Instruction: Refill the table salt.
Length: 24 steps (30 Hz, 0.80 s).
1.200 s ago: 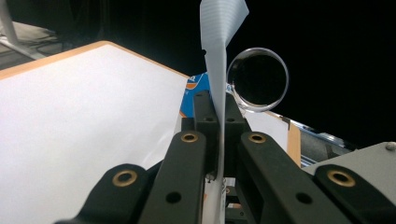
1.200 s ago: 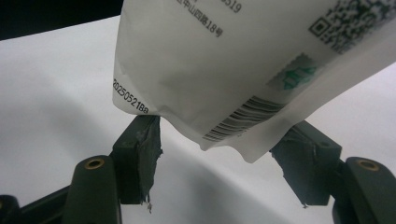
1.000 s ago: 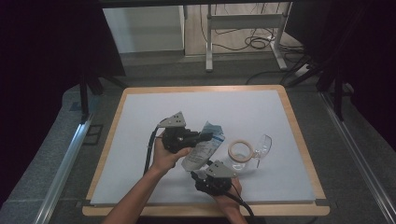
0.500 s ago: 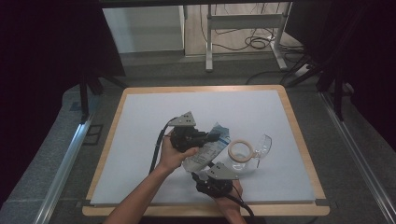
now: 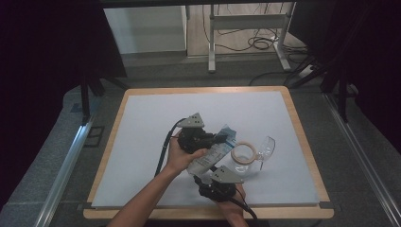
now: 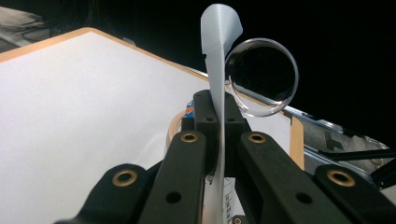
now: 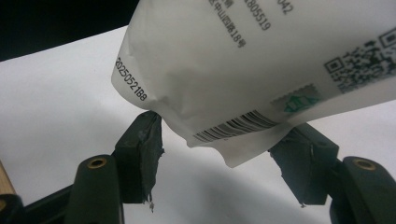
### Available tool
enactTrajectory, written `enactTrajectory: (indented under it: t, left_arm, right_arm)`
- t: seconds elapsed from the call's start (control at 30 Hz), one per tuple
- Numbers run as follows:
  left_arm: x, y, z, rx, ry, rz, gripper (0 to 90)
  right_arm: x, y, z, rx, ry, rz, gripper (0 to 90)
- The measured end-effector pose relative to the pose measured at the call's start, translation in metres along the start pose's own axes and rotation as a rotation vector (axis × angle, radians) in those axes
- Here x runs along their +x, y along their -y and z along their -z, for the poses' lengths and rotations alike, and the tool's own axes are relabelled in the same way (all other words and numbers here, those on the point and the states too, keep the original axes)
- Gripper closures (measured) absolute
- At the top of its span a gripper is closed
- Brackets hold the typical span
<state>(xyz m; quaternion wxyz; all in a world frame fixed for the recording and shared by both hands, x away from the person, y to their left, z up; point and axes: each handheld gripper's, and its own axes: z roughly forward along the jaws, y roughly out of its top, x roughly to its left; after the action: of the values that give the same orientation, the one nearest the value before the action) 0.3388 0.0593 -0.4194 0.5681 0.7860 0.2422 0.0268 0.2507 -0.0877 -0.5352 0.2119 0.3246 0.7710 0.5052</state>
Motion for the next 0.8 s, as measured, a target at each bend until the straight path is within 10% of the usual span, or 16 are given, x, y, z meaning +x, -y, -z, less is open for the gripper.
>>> enactTrajectory:
  t: [0.8]
  left_arm:
    - [-0.0004, -0.0028, -0.0066, 0.015, -0.002, -0.004, 90.0]
  right_arm:
    - [-0.0003, 0.0006, -0.0006, -0.007, 0.026, 0.014, 37.8]
